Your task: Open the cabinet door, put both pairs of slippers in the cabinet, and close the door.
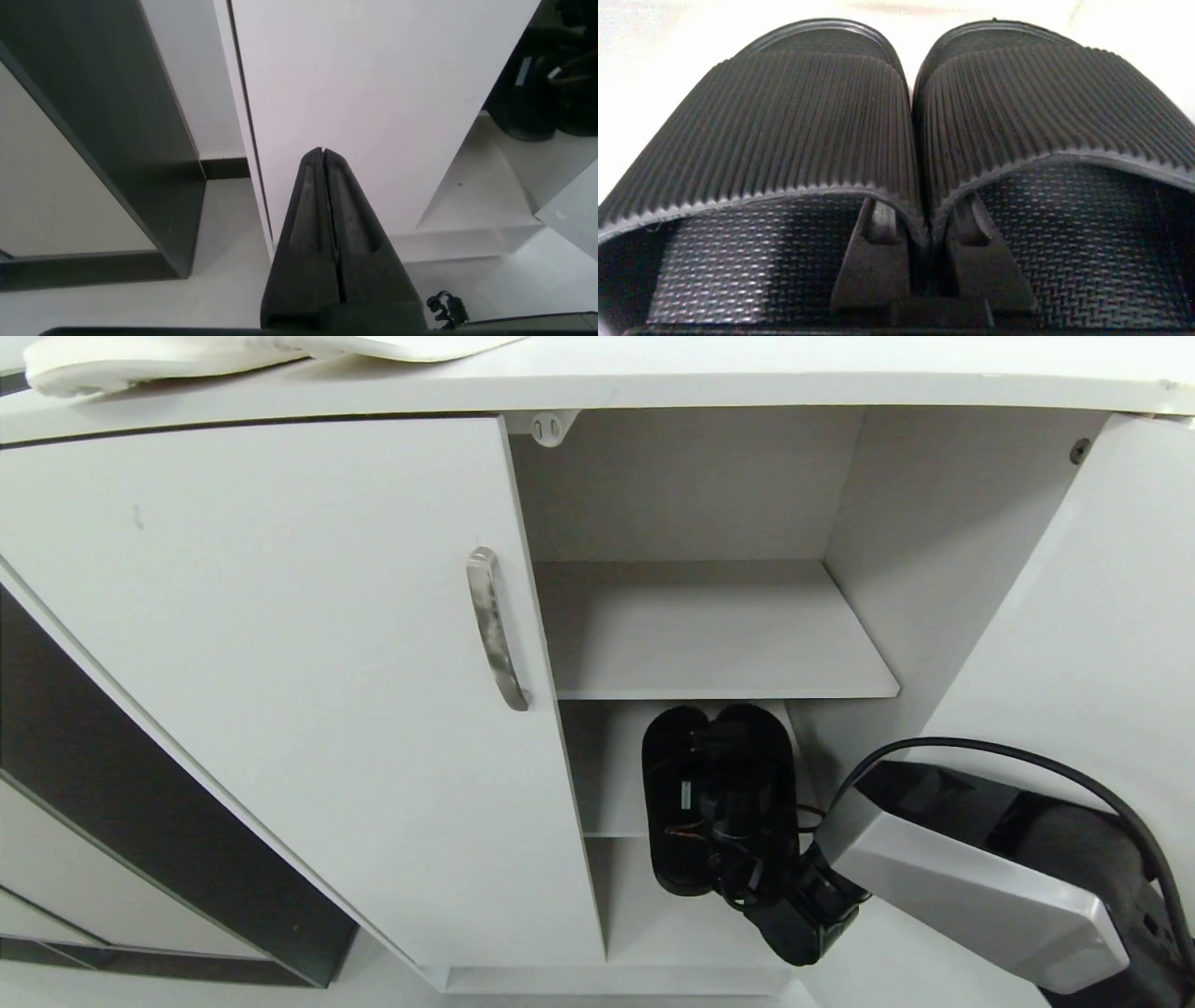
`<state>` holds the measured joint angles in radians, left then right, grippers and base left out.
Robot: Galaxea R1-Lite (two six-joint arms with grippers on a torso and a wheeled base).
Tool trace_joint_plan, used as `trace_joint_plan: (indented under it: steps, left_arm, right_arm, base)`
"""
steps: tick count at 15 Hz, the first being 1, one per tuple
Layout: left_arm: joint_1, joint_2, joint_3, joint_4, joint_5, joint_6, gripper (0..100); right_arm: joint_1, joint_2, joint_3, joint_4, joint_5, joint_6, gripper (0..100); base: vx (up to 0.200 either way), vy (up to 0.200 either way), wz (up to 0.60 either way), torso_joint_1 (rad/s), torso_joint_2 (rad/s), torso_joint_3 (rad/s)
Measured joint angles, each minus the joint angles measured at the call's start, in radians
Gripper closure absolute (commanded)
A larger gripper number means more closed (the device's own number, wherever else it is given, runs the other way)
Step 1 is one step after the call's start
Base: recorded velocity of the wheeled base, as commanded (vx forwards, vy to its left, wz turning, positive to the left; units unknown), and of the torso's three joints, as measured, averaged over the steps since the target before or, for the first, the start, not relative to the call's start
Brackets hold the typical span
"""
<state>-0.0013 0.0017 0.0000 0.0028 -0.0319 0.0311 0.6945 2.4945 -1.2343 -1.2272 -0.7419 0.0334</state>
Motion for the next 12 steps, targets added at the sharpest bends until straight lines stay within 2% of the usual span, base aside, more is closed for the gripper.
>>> trace_joint_plan:
  steps: [5, 12]
  left_arm:
    - [0.000, 0.000, 0.000, 0.000, 0.000, 0.000, 100]
    - [0.001, 0.000, 0.000, 0.000, 0.000, 0.000, 100]
  right_arm:
    - [-0.030, 0.018, -0.166, 0.118, 0.002, 0.008, 100]
    - [-0.053, 0.057, -0.244, 0.157, 0.004, 0.010, 100]
  base:
    - [0.000, 0.000, 0.00, 0.000, 0.00, 0.000]
    - [0.000, 0.000, 0.00, 0.000, 0.00, 0.000]
